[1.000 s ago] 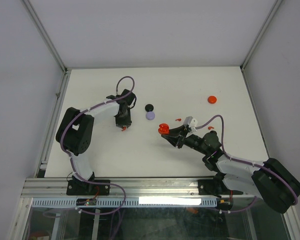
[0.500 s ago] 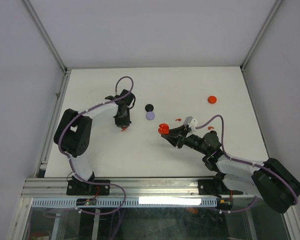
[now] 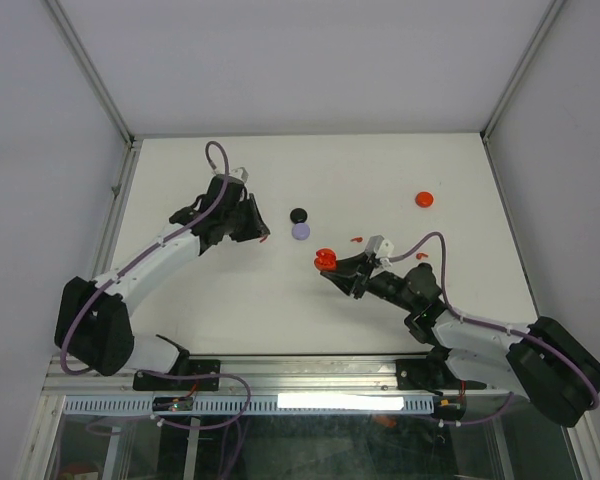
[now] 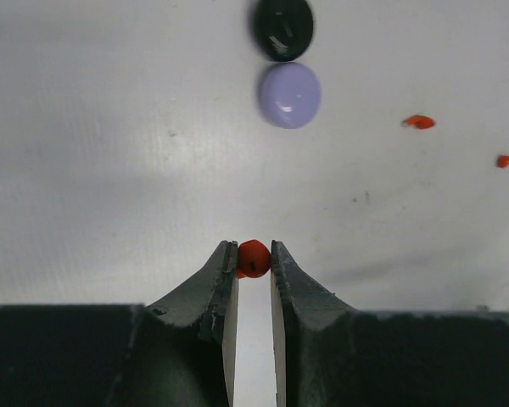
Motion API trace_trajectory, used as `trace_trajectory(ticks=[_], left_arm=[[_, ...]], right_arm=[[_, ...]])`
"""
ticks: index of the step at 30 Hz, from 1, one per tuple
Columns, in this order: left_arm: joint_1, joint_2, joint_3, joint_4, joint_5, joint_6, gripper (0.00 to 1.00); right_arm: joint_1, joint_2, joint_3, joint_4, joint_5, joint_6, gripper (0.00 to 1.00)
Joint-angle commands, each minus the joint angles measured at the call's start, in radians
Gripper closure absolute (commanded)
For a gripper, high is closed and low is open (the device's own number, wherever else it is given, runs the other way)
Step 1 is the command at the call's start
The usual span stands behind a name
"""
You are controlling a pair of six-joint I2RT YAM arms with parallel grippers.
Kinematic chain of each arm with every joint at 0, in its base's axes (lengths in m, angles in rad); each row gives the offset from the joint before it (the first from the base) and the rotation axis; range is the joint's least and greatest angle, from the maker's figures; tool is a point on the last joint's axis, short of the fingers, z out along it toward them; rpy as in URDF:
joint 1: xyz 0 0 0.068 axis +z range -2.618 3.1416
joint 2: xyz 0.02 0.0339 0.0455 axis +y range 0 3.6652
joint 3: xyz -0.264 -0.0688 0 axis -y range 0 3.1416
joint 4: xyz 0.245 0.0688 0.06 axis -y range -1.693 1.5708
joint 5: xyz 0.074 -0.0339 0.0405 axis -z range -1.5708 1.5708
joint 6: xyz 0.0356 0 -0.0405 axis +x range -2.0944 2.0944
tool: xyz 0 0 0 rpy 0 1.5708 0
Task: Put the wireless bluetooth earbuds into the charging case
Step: Pick up the earbud from the center of the board, then place the earbud in the charging case.
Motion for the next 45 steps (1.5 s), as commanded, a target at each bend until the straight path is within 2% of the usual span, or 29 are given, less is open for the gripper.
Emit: trace_trajectory(ticks=[1, 12, 22, 32, 45], left_arm=[[-0.038, -0.117, -0.021, 0.171, 0.117, -0.055, 0.86], [-0.166, -0.333, -0.172, 0.489, 0.127, -0.150, 0.86], [-0.215, -0.450, -0.306, 0.741, 0.134, -0.266, 0.86], [-0.294, -0.443, -0.370, 0.880, 0.121, -0.360, 0.86], [-0.355, -0.360, -0.375, 0.946, 0.079, -0.366, 0.86]], right_arm=[[0.023, -0.032, 0.042, 0.035, 0.058, -0.056, 1.00], [0.024, -0.034, 0.094, 0.053, 0.105, -0.098, 1.00], [0.048, 0.037, 0.131, 0.121, 0.157, -0.112, 1.00], [0.062, 0.127, 0.160, 0.218, 0.179, -0.126, 1.00], [0.065, 0.131, 0.163, 0.242, 0.175, -0.134, 1.00]])
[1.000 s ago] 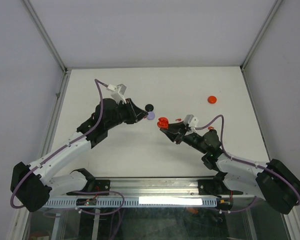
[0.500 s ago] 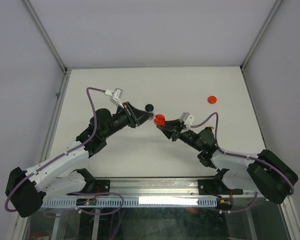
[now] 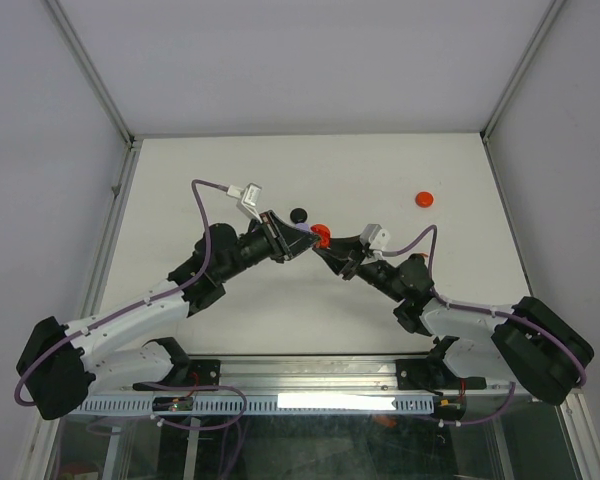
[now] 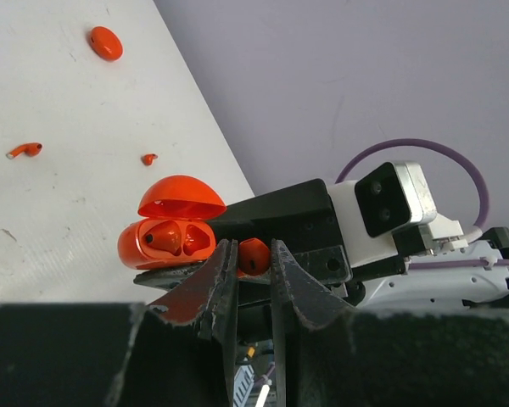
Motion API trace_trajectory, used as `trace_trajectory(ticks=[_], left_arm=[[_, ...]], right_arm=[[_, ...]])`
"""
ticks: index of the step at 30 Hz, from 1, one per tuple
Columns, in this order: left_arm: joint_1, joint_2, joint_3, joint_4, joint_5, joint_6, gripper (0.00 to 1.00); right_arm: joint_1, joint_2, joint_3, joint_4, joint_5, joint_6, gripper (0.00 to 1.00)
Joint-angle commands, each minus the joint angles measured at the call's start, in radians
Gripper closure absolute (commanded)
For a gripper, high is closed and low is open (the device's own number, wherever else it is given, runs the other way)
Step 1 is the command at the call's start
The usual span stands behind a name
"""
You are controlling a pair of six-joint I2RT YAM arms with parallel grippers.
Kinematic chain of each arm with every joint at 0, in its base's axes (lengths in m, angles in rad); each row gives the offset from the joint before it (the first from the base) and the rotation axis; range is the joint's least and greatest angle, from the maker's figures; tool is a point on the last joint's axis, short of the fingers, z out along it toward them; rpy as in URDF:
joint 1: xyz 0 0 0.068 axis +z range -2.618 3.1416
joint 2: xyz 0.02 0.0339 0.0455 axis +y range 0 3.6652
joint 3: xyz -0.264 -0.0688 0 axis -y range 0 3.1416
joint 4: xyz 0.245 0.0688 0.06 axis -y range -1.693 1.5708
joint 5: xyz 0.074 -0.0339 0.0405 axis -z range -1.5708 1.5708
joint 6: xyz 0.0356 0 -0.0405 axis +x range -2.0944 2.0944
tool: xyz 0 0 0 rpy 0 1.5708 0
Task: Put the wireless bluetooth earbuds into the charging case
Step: Place the earbud in the charging case.
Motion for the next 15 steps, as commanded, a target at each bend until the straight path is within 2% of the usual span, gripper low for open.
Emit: trace_trajectory(ticks=[1, 15], left_arm=[[-0.013, 0.016, 0.002, 0.095, -0.039, -0.011, 0.86], [-0.023, 0.031, -0.005, 0.104, -0.100, -0.019, 0.85]], right_arm=[[0.007, -0.004, 0.045, 0.087, 0.008, -0.025, 1.00], [0.013, -0.011, 0.044, 0.090, 0.006, -0.024, 1.00]])
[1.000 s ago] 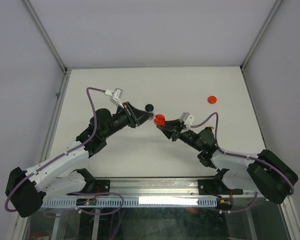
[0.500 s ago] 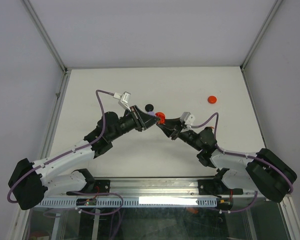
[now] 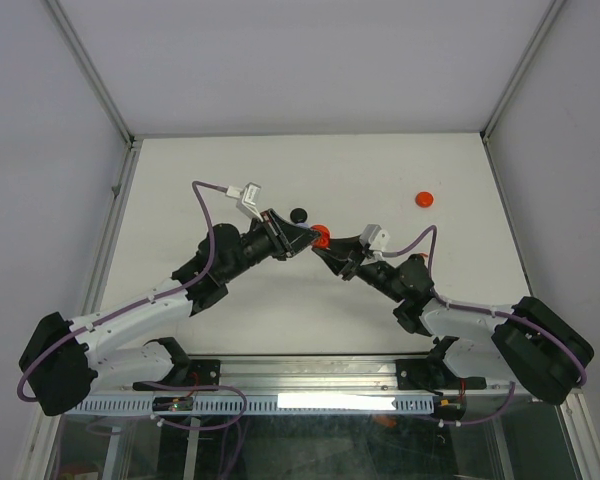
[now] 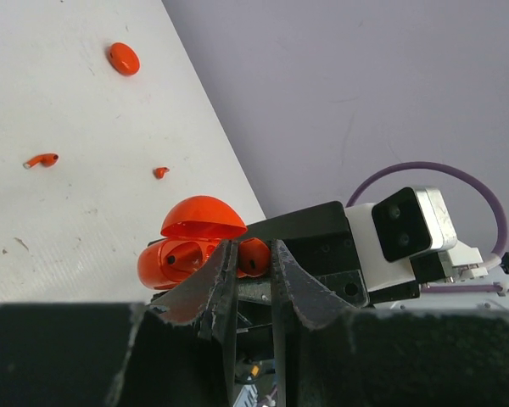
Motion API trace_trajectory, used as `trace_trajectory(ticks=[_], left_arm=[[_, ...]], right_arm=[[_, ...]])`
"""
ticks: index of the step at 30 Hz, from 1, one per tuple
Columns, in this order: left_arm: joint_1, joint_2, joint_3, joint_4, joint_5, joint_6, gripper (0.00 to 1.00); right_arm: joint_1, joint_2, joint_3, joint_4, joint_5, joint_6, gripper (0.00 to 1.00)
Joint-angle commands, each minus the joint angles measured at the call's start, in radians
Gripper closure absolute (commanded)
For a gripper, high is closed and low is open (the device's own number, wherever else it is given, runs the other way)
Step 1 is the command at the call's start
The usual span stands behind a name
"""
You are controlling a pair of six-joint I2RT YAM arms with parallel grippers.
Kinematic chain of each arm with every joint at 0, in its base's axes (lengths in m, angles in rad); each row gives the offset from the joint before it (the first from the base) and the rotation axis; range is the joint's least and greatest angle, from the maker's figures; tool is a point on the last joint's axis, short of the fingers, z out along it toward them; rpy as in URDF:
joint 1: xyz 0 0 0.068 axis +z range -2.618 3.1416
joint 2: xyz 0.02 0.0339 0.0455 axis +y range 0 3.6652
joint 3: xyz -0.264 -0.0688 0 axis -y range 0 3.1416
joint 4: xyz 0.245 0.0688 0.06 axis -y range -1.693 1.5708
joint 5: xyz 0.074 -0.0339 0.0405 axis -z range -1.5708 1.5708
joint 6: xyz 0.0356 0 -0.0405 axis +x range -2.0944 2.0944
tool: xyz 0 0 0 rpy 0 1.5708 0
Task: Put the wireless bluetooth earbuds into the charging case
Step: Place the earbud in the charging case.
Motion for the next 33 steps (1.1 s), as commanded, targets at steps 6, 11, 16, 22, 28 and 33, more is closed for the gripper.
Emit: trace_trajectory(ticks=[6, 11, 16, 22, 28, 33], left_arm=[[-0.013, -0.002, -0.004, 0.060, -0.040, -0.011, 0.85], [-0.015, -0.006, -0.017, 0.055, -0.054, -0.013, 0.85], [-0.017, -0.003, -0.020, 0.067, -0.068, -0.025, 0.85], [-0.026, 0.001, -0.028, 0.068, -0.079, -0.033, 0.84], [-0.031, -0.015, -0.040, 0.035, -0.110, -0.039, 0.78], [-0.033, -0.034, -0.058, 0.017, -0.143, -0.053, 0.73]], right_arm=[[0.008, -0.016, 0.043, 0.083, 0.009, -0.026, 1.00], [0.008, -0.023, 0.043, 0.083, 0.012, -0.030, 1.00], [0.008, -0.020, 0.047, 0.082, 0.006, -0.028, 1.00], [0.009, -0.025, 0.041, 0.086, 0.012, -0.029, 1.00], [0.009, -0.036, 0.040, 0.085, 0.022, -0.034, 1.00], [0.009, -0.047, 0.038, 0.082, 0.028, -0.032, 1.00]])
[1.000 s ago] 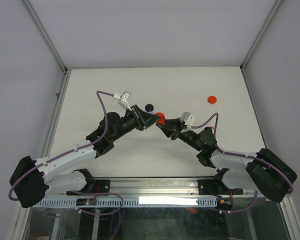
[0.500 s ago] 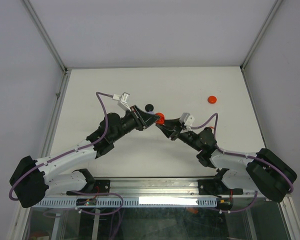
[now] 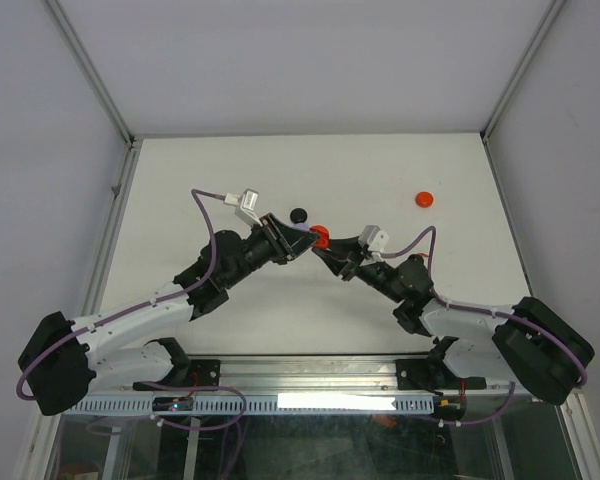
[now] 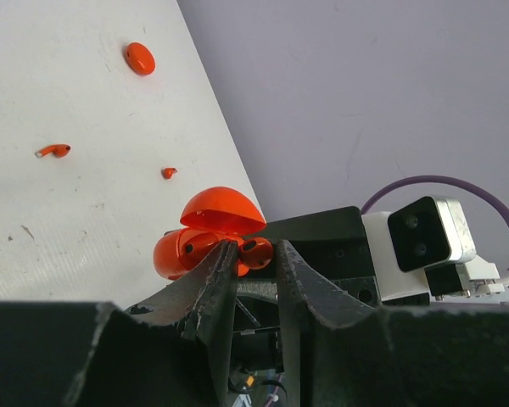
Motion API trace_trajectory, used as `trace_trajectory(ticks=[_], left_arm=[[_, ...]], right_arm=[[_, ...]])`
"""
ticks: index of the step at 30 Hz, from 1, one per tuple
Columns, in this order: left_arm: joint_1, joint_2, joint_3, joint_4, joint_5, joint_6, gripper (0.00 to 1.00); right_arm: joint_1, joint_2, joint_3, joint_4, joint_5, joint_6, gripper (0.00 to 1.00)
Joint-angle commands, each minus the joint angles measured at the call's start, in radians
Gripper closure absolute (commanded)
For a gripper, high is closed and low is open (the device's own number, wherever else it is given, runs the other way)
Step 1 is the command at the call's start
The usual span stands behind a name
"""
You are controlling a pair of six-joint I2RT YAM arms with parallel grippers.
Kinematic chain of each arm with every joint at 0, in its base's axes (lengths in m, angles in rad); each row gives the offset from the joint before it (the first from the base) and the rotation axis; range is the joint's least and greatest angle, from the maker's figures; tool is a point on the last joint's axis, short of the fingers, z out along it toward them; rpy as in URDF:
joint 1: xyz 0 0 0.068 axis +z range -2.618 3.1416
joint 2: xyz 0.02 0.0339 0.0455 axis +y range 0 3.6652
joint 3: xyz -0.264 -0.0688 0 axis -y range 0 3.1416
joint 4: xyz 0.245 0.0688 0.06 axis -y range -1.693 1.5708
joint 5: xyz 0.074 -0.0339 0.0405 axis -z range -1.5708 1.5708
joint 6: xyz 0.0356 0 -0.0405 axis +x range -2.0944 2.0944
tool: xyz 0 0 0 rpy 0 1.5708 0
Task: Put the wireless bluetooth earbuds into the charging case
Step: Place the earbud in the charging case.
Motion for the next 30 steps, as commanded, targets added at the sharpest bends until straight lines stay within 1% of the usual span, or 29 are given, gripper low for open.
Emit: trace_trajectory(ticks=[1, 10, 15, 22, 30], left_arm=[[-0.007, -0.037, -0.021, -0.009, -0.054, -0.010, 0.73], [-0.008, -0.057, -0.017, -0.045, -0.061, -0.007, 0.70], [-0.007, -0.053, -0.006, -0.051, -0.038, -0.003, 0.67], [-0.011, -0.056, 0.008, -0.054, 0.013, -0.002, 0.67], [-0.030, -0.067, 0.011, -0.066, 0.025, -0.008, 0.67]], right_arm=[[0.003, -0.048, 0.038, 0.090, 0.025, -0.018, 1.00], [0.004, -0.051, 0.034, 0.086, 0.032, -0.021, 1.00], [0.003, -0.045, 0.034, 0.086, 0.033, -0.023, 1.00], [0.004, -0.040, 0.033, 0.082, 0.035, -0.028, 1.00], [0.003, -0.031, 0.038, 0.083, 0.032, -0.026, 1.00]])
